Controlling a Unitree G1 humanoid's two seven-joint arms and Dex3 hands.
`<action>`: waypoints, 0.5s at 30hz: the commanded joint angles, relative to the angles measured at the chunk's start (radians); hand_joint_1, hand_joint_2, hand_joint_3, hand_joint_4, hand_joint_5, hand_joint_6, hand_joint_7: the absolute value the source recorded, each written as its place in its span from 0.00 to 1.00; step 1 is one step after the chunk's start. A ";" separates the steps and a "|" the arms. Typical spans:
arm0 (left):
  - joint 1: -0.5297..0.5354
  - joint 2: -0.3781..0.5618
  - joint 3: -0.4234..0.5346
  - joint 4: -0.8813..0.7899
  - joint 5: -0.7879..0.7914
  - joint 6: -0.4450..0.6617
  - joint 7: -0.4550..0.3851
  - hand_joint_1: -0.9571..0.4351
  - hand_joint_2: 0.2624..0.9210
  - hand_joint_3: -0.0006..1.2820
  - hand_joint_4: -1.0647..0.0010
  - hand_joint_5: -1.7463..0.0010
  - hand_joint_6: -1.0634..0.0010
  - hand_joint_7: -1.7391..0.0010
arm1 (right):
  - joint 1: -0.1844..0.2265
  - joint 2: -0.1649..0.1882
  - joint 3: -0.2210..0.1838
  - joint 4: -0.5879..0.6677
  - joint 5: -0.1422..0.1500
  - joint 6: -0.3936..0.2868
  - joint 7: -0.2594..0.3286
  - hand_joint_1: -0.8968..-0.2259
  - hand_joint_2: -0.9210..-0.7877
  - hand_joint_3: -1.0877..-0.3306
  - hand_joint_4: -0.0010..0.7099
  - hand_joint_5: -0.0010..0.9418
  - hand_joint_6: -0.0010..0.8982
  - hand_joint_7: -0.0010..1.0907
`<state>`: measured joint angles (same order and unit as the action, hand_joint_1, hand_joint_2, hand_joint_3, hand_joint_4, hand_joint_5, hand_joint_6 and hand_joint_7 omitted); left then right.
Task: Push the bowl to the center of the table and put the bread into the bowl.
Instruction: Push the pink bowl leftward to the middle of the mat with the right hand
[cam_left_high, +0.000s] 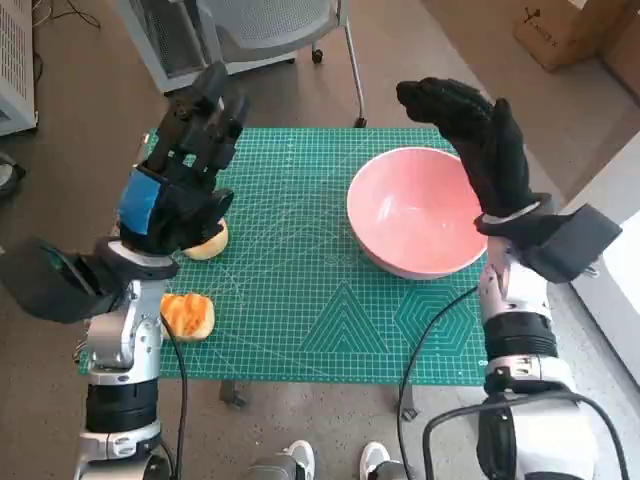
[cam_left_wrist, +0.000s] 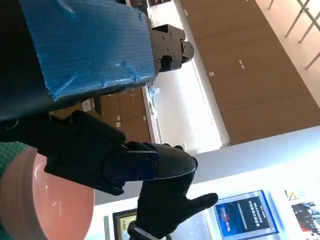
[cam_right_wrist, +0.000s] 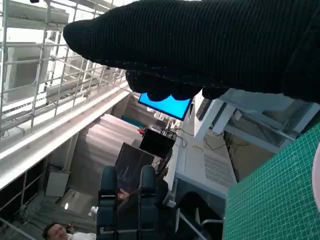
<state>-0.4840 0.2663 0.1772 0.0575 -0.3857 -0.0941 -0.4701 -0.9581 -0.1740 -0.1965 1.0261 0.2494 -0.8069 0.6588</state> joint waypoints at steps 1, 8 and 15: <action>0.009 0.008 0.002 -0.008 0.025 -0.013 0.012 0.29 0.92 0.33 1.00 1.00 1.00 0.90 | 0.025 0.004 0.000 0.012 -0.006 0.010 -0.007 0.30 0.00 0.52 0.26 0.00 0.39 0.01; 0.009 0.010 0.001 -0.013 0.050 -0.017 0.026 0.26 0.93 0.33 1.00 1.00 1.00 0.90 | 0.027 0.006 0.001 0.006 -0.005 0.010 -0.008 0.29 0.00 0.52 0.26 0.00 0.39 0.01; 0.012 0.011 -0.001 -0.022 0.054 -0.009 0.035 0.25 0.93 0.33 1.00 1.00 1.00 0.89 | 0.031 0.006 0.001 -0.002 -0.006 0.011 -0.012 0.29 0.00 0.52 0.26 0.00 0.39 0.01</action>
<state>-0.4836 0.2693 0.1748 0.0549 -0.3447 -0.0979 -0.4403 -0.9580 -0.1739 -0.1962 1.0247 0.2494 -0.8069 0.6557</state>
